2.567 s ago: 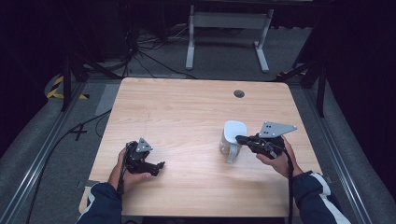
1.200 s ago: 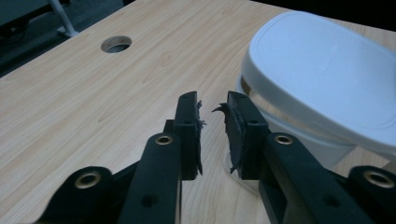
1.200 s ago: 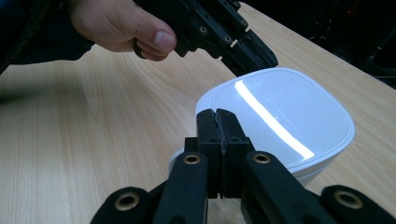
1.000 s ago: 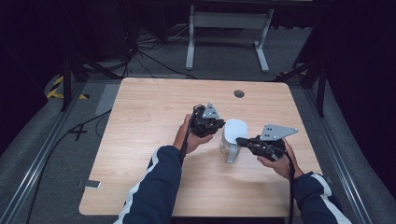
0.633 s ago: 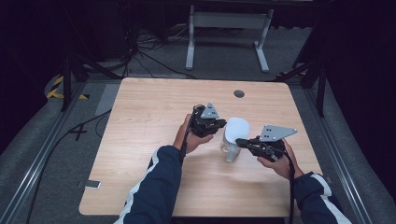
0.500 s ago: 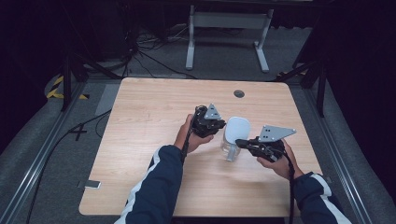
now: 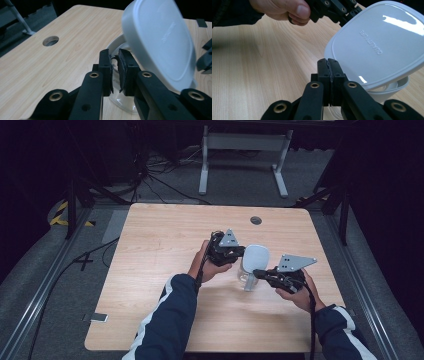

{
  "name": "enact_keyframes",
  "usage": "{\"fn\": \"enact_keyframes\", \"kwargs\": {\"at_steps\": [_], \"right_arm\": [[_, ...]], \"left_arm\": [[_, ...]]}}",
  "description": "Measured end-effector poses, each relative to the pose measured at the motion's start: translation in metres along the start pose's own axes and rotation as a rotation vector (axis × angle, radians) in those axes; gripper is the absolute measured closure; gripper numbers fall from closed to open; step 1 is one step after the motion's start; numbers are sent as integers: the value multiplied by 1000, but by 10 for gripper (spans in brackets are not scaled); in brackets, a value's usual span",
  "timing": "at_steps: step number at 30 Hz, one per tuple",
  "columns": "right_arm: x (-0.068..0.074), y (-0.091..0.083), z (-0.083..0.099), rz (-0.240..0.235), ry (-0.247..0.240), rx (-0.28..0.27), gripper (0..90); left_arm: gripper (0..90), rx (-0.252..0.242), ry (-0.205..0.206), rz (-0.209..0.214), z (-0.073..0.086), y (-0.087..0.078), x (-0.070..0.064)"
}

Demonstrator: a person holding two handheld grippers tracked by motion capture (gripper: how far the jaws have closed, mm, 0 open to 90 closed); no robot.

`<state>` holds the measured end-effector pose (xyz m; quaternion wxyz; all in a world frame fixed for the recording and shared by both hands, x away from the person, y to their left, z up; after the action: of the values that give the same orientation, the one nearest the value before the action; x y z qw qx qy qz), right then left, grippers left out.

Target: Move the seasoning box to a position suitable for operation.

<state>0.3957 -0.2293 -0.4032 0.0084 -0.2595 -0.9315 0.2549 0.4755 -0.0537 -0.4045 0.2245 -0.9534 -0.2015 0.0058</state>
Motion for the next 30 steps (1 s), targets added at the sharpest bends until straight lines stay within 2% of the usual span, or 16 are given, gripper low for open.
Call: {"fn": "enact_keyframes", "kwargs": {"at_steps": [8, 12, 14, 18, 22, 25, 30], "right_arm": [[0, -1, 2, 6, -1, 9, 900], [0, -3, 5, 10, 4, 16, 900], [0, -6, 7, 18, 8, 19, 899], [0, -10, 9, 27, 10, 15, 897], [0, -13, 11, 32, 9, 24, 893], [0, -14, 12, 37, 4, 27, 886], [1, -15, 12, 45, -8, 32, 858]], "left_arm": [[810, -48, 11, 10, -6, -15, -3], [789, -60, 27, 28, -10, -22, -8], [794, -62, 44, 28, -11, -25, -11], [782, -66, 36, 34, -12, -27, -16], [781, -49, 53, 32, -11, -29, -19], [781, -49, 44, 33, -9, -29, -20], [780, -47, 53, 25, -8, -31, -21]]}}
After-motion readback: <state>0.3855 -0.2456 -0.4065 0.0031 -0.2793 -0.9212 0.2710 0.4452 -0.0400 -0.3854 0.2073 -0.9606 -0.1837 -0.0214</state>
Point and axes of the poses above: each handheld gripper's, and its own axes: y roughly forward along the jaws, z roughly out of its underside, x roughly to its left, the point moved 4 cm from there along y, roughly forward along the jaws, and after that the axes turned 3 degrees about -x, right-handed, at the moved point
